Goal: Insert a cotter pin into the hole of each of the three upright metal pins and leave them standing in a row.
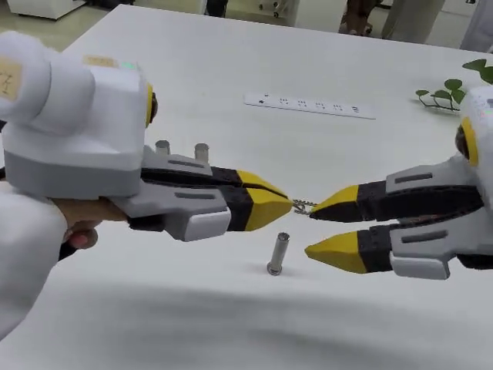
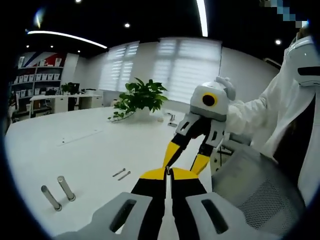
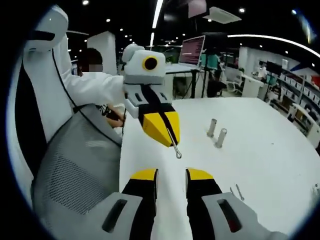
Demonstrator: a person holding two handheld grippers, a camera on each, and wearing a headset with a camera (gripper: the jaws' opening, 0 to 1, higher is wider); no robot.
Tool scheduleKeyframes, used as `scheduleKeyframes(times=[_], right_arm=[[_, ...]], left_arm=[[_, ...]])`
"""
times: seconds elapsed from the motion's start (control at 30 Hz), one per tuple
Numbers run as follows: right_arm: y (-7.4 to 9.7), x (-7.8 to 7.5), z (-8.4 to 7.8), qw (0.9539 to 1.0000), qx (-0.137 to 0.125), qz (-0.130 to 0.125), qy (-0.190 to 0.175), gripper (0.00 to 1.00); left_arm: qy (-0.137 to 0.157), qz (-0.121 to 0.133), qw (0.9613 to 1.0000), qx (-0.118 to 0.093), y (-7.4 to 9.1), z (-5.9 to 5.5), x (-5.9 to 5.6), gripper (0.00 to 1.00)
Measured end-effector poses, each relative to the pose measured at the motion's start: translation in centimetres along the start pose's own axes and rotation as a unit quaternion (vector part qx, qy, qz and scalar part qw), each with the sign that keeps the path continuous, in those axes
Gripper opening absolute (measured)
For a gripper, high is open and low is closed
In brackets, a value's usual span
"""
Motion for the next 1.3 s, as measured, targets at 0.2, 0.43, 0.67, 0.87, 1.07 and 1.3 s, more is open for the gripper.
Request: scheduleKeyframes(times=[0.2,0.43,0.67,0.87,1.07,1.3], right_arm=[[-0.1,-0.2,0.7,0.9983,-0.034,0.015,-0.044,0.12],[-0.4,0.1,0.8,0.9972,-0.037,0.031,-0.057,0.08],[-0.4,0.3,1.3,0.9963,-0.045,0.038,-0.062,0.00],[-0.2,0.5,1.9,0.9961,-0.047,0.050,-0.055,0.00],[-0.1,0.6,1.9,0.9952,-0.048,0.060,-0.059,0.00],[0.2,0.7,1.7,0.9947,-0.046,0.062,-0.067,0.00]], left_arm=[[-0.008,-0.017,0.9996,-0.019,0.2,0.7,-0.3,0.00],[-0.021,-0.039,0.9989,-0.015,0.2,0.6,-0.9,0.00],[-0.025,-0.039,0.9989,-0.010,0.4,0.4,-1.0,0.00],[-0.025,-0.043,0.9986,-0.019,0.7,0.8,-1.1,0.00],[-0.026,-0.046,0.9985,-0.009,0.4,0.7,-1.5,0.00],[-0.004,-0.049,0.9988,0.001,0.1,0.5,-1.3,0.00]])
Point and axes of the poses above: the centre of the closed fingertips' face, and the gripper's own axes: y roughly backward along the fingers, x roughly to its left, z roughly out of its top, the point moved 6 cm from there along y, roughly backward along the fingers, and after that the axes turned 12 degrees about -x, right-handed, at the moved point
